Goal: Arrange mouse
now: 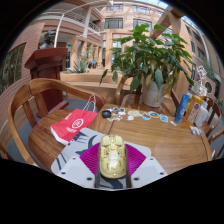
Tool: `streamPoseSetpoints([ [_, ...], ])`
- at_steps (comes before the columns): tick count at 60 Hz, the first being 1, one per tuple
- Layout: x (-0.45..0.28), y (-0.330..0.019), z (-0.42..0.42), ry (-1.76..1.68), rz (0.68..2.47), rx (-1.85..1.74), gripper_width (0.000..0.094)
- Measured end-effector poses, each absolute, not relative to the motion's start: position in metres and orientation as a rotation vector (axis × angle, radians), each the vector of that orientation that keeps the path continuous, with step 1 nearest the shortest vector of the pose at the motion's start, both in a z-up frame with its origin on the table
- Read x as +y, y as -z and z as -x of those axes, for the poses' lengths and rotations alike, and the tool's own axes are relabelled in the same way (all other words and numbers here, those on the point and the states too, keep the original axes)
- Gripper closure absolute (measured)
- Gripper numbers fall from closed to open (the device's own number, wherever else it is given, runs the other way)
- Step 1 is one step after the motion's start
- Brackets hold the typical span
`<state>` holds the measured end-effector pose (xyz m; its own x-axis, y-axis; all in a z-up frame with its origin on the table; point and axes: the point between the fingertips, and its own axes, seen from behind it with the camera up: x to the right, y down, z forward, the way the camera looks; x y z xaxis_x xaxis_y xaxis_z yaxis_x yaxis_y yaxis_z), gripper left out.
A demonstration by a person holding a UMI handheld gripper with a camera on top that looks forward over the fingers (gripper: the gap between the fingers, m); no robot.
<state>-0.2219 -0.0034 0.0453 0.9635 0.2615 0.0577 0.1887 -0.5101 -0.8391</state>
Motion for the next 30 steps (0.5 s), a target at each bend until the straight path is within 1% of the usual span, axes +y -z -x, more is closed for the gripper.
streamPoseSetpoints([
  [3, -0.008, -0.019, 0.226, -0.097, 2.160, -0.318, 0.0584],
  [6, -0.012, -0.005, 0.229, -0.103, 2.186, -0.309, 0.0573],
  [14, -0.018, 0.011, 0.238, -0.171, 2.225, -0.297, 0.0441],
  [15, -0.017, 0.008, 0.237, -0.172, 2.228, -0.294, 0.0422],
  [17, -0.020, 0.004, 0.236, -0.166, 2.220, -0.292, 0.0333],
  [21, -0.024, -0.013, 0.229, -0.139, 2.198, -0.292, 0.0062],
  [24, -0.031, -0.028, 0.228, -0.126, 2.173, -0.284, 0.0105],
  [27, -0.040, -0.049, 0.226, -0.122, 2.151, -0.274, 0.0073],
  [30, -0.053, -0.070, 0.224, -0.123, 2.119, -0.265, 0.0077],
])
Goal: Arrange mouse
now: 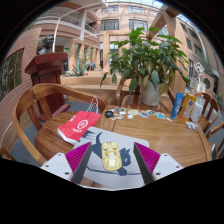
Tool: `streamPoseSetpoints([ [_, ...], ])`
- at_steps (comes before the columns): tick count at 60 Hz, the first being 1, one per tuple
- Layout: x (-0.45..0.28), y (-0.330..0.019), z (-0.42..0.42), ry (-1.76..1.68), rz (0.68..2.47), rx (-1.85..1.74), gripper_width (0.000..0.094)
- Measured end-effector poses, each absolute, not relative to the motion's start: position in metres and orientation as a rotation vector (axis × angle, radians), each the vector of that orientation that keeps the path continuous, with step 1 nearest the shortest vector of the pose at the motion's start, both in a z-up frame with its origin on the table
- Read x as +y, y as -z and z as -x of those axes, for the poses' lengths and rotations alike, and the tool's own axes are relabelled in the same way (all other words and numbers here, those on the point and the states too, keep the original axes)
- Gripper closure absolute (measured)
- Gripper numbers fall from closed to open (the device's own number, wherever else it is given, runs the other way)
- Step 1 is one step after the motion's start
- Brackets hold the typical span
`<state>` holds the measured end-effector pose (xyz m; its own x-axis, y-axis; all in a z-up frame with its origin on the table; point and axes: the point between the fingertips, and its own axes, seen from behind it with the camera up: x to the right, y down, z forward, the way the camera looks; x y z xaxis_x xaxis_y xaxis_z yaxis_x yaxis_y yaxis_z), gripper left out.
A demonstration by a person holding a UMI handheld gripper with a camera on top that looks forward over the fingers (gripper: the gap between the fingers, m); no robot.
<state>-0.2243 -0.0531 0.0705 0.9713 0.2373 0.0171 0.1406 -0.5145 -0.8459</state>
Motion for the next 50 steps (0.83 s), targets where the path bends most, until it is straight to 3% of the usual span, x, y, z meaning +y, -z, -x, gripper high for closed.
streamPoseSetpoints([
  [9, -0.097, -0.134, 0.218, -0.115, 2.034, -0.239, 0.0081],
  [18, -0.144, -0.163, 0.217, -0.131, 2.016, -0.212, 0.0080],
  [35, -0.213, -0.163, 0.212, -0.104, 2.027, -0.236, 0.0080],
  [50, -0.230, -0.156, 0.206, -0.078, 2.041, -0.245, 0.0079],
])
